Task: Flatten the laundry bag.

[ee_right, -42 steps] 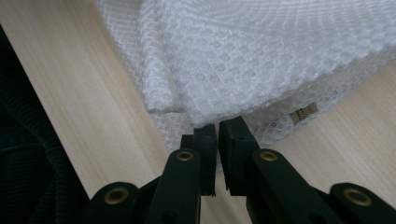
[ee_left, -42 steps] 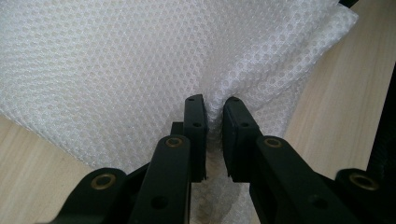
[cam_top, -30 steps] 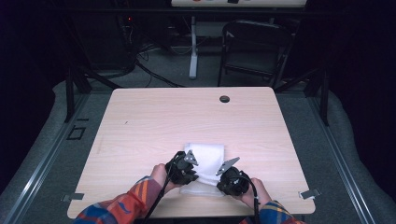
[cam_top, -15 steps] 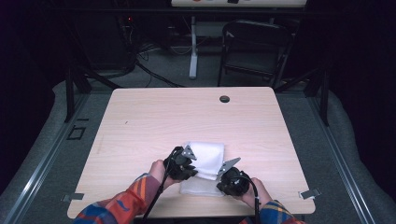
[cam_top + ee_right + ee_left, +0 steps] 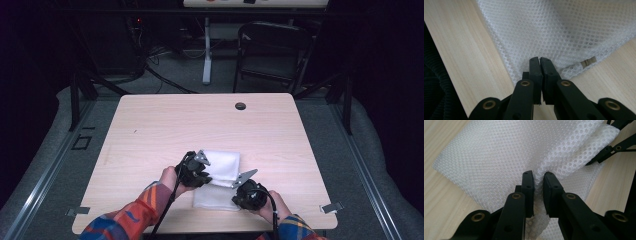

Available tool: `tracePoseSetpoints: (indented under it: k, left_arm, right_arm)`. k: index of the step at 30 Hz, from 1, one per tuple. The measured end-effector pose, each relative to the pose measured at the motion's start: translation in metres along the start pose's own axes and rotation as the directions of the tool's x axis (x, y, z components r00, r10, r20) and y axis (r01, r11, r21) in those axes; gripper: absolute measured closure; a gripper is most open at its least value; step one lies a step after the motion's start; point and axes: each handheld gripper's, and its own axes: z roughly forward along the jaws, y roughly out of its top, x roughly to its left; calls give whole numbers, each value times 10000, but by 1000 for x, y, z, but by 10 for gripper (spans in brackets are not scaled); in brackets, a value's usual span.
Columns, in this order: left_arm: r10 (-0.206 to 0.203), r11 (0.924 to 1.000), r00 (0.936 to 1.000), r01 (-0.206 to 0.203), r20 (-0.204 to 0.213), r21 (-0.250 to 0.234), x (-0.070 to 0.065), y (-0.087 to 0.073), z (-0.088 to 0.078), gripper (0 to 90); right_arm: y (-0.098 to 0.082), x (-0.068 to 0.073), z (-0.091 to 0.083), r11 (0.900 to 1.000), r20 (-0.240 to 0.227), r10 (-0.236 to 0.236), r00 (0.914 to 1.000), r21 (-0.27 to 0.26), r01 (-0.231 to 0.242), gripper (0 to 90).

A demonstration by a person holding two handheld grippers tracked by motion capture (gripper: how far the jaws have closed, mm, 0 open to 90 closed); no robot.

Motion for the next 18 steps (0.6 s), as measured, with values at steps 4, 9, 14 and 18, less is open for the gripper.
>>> tracePoseSetpoints:
  k: [4, 9, 14, 18]
  left_arm:
    - [198, 9997, 9998, -198, -7, 129, 2, 4, -1, 804]
    - [185, 9998, 9998, -184, -85, 52, 4, 9, -2, 804]
    - [158, 9999, 9998, -157, -152, 43, 8, 14, -2, 804]
    - [154, 9999, 9996, -155, -221, -19, 10, 18, -1, 803]
  right_arm:
    - [-1, -1, 0, 10000, -34, 23, 10000, -44, -24, 882]
    - [-1, -1, 0, 10000, -113, -59, 9999, -13, 59, 882]
    - [-1, -1, 0, 10000, -107, -34, 9999, -39, 33, 881]
    - [0, 0, 0, 10000, -84, -32, 10000, -13, 31, 881]
